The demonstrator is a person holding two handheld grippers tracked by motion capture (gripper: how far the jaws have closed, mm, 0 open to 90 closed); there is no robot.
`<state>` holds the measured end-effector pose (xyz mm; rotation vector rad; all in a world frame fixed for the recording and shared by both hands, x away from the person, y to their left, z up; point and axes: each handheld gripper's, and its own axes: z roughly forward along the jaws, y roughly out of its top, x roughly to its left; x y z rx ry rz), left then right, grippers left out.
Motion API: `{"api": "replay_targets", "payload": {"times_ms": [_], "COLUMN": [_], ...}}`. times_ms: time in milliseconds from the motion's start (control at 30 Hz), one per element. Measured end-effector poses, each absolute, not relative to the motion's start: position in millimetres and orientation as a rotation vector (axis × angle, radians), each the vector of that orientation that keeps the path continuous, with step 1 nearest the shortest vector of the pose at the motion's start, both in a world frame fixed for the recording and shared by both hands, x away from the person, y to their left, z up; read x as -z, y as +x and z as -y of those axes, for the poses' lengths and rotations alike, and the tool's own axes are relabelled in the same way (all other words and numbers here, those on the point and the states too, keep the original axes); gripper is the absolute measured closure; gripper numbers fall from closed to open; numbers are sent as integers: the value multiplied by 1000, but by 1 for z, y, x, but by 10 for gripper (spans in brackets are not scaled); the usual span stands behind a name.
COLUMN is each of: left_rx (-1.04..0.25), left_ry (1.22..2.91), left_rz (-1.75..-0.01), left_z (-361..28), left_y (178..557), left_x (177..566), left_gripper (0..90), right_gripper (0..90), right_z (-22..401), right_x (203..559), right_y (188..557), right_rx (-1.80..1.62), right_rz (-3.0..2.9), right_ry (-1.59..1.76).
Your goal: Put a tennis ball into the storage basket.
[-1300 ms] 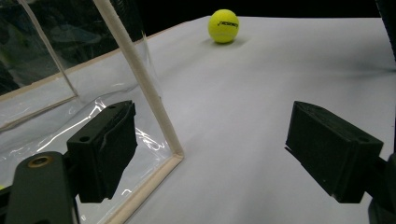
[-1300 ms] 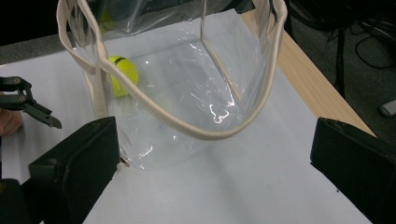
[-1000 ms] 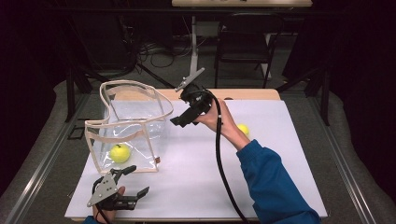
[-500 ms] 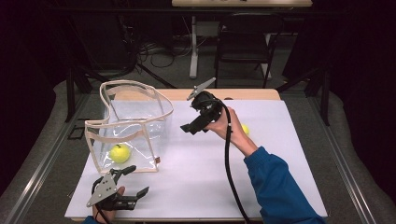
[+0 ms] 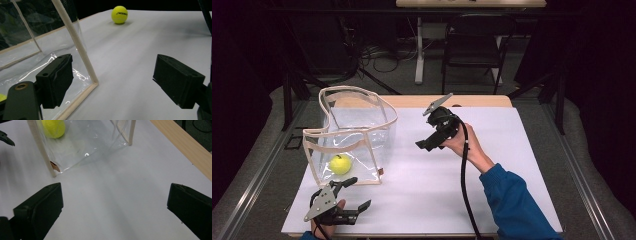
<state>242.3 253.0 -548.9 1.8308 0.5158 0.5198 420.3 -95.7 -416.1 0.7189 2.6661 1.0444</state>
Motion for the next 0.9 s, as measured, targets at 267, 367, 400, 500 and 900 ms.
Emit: {"api": "replay_targets", "payload": {"times_ms": [267,367,400,500,900], "left_rx": [-512,-511,-511,-517,-538], "left_ry": [1828,1836,1837,1837,1835], "left_rz": [-507,-504,-504,-508,-526], "left_z": [-252,-251,-250,-251,-254], "left_y": [245,247,246,244,238], "left_x": [549,550,550,549,549], "left_gripper": [161,160,161,161,161], "right_gripper": [0,0,0,0,0], "right_z": [107,112,114,118,131], "right_x": [426,429,430,433,448], "right_y": [414,412,411,409,404], "right_rx": [-1032,-1029,-1031,-1032,-1031], "right_rz": [-2657,-2661,-2659,-2654,-2661], "right_ry": [745,752,754,766,772]}}
